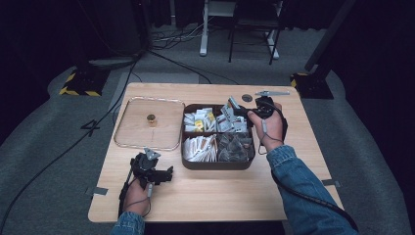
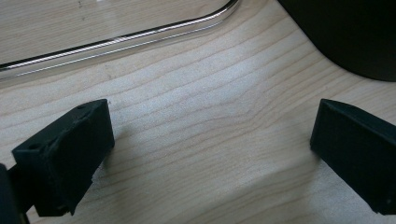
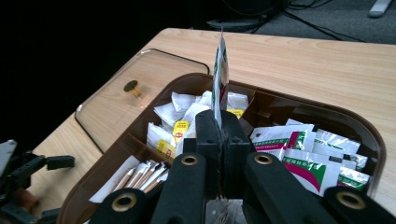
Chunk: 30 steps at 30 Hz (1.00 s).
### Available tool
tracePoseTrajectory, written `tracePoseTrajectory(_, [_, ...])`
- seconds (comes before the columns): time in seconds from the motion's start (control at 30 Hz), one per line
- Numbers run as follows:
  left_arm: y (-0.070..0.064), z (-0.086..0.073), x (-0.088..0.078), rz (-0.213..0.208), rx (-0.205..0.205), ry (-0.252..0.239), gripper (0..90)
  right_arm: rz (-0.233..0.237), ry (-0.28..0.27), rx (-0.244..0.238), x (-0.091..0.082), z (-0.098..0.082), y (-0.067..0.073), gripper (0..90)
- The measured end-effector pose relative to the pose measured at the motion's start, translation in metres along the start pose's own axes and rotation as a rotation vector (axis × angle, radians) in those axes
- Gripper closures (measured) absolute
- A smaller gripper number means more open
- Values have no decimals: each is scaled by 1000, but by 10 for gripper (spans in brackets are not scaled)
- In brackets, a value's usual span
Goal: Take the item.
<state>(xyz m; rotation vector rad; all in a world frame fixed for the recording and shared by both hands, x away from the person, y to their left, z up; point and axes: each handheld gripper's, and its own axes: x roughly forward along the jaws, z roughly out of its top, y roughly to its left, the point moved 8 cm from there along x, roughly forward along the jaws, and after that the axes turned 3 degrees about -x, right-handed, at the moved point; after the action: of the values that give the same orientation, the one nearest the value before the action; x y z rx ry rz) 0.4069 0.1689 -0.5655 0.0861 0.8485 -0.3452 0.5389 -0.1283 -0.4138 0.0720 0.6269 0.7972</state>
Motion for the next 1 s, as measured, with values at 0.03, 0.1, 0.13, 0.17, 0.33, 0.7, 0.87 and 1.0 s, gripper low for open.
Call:
tracePoseTrajectory(0.03, [0,0,0,0,0,0,0,3,-2,2,-3,0,0,890])
tracePoseTrajectory(0.1, [0,0,0,0,0,0,0,7,-14,-3,-10,1,1,890])
tracePoseTrajectory(0.13, [0,0,0,-1,3,1,0,8,-25,-5,-18,2,0,890])
tracePoseTrajectory(0.17, [0,0,0,-2,1,1,0,8,-25,-5,-18,2,0,890])
tracePoseTrajectory(0.33, [-1,1,1,-1,-3,1,0,11,-59,3,-39,3,-3,890])
tracePoseTrajectory(0.7, [-1,1,1,-1,-3,-1,0,-3,-82,2,-78,1,-15,890])
tracePoseTrajectory(0.87, [-1,1,1,-1,-3,0,0,-28,-84,11,-93,-4,-26,890])
tracePoseTrajectory(1.0, [-1,1,1,-1,-4,-1,0,-45,-82,25,-102,-8,-35,890])
